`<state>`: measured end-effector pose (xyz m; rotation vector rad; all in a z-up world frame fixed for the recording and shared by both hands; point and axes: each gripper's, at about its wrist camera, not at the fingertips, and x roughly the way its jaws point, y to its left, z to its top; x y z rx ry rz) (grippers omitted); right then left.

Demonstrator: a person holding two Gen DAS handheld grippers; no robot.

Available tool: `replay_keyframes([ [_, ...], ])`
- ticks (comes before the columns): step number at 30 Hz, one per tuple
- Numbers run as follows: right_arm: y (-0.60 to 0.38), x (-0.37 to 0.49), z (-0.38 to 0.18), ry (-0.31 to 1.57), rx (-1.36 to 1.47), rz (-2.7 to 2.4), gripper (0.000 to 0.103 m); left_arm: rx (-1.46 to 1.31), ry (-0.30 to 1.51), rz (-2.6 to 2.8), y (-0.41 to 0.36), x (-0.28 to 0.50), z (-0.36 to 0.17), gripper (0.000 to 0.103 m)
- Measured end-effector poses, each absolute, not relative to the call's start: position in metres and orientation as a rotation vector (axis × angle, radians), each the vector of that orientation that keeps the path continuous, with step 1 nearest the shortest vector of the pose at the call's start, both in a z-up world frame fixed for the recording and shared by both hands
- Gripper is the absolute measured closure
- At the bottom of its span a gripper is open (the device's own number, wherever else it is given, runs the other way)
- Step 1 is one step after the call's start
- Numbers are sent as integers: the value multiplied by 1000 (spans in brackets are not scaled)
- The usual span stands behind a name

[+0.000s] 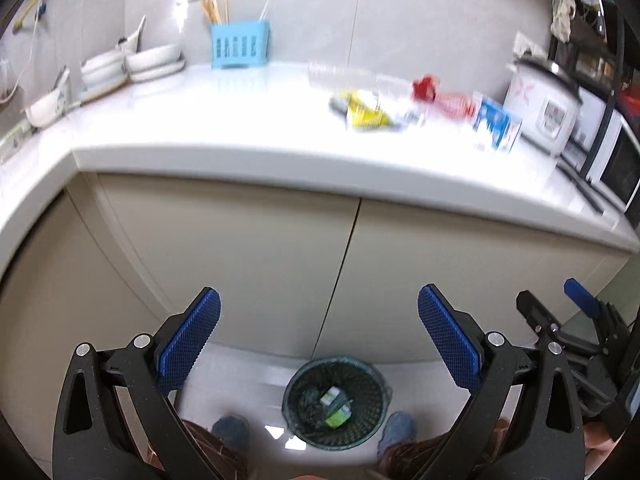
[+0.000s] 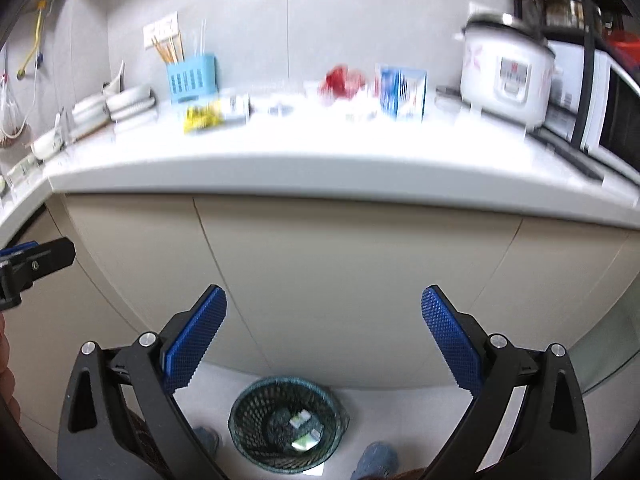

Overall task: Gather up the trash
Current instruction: 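Raise both empty tools back up toward the counter, then grasp the yellow snack bag with left tool while right tool grasps the milk carton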

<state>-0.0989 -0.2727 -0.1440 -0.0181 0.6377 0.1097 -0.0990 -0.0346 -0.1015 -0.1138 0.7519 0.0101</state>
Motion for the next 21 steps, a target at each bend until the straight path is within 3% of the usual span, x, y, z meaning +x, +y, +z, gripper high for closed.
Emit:
replay_keyframes([
  [11,-293,-44,-53,569,-36,77,9,-55,694,25,-62,-35,-15,6],
  [21,-319,70,-24,644,-3,17,9,-50,797,55,-73,70,-27,6],
])
